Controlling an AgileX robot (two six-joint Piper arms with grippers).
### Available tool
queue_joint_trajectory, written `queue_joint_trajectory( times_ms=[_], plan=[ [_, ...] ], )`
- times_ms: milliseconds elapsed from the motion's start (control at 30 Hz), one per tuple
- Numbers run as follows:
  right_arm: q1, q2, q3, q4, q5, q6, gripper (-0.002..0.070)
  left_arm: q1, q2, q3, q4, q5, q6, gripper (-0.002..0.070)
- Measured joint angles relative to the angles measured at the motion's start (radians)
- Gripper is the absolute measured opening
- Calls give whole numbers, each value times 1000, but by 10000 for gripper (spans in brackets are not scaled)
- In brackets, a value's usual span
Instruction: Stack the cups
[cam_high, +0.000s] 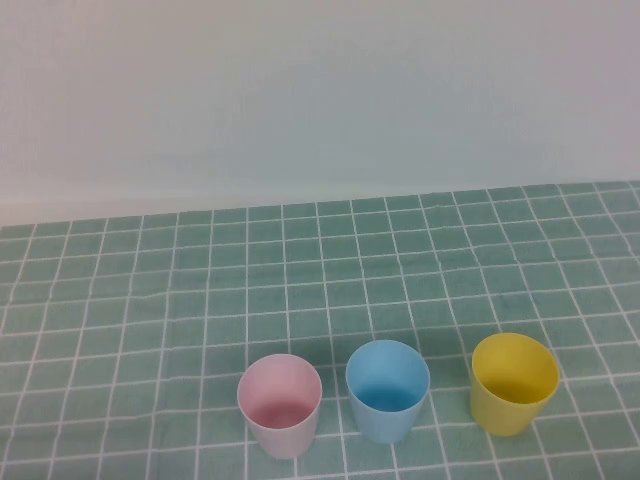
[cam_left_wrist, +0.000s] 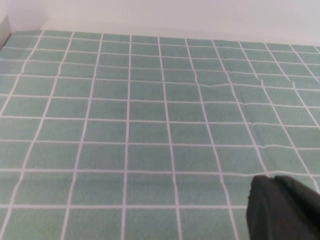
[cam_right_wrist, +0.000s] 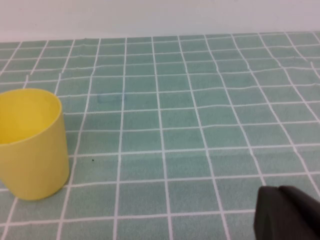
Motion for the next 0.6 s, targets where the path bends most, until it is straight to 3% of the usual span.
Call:
queue_joint_trajectory(
  times_ms=[467,600],
  plan=[
    [0,0,0,-19,0,-6,-1,0,0,0,0,0,0,-1],
    [0,0,0,-26,0,-80,-1,0,0,0,0,0,0,-1]
  ],
)
